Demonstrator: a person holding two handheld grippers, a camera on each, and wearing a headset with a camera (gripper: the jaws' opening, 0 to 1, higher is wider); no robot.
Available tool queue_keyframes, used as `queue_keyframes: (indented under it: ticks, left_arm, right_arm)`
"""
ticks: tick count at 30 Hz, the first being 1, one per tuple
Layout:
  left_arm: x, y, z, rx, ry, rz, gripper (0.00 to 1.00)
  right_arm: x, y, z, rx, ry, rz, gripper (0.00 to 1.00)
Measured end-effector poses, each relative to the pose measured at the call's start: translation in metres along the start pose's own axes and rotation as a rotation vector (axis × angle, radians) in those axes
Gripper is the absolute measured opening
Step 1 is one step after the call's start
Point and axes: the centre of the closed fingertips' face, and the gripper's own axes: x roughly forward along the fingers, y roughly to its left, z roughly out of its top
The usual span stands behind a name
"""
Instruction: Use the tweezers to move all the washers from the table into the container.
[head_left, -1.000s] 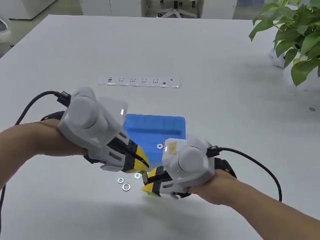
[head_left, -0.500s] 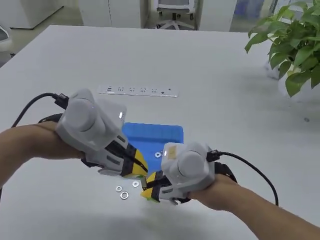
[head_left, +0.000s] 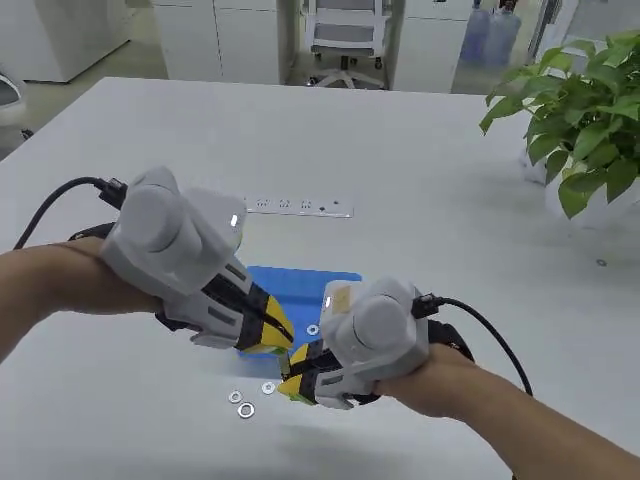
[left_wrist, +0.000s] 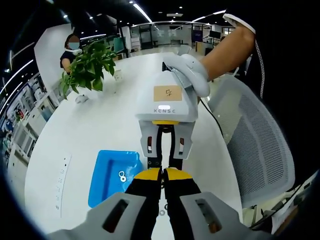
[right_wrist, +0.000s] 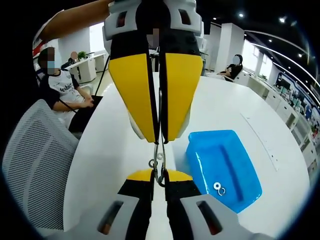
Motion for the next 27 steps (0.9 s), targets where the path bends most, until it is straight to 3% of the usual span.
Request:
queue_keyframes:
  ticks: [15, 27]
  left_arm:
    - [-0.017, 0.022, 0.018, 0.033, -0.012, 0.039, 0.05]
    - [-0.021, 0.043, 0.023, 0.048, -0.013, 0.069, 0.05]
  right_arm:
    - [-0.016, -0.026, 0.020, -0.047, -0.001, -0.036, 0.09]
    - [-0.020, -0.049, 0.026, -0.066, -0.010, -0.053, 0.09]
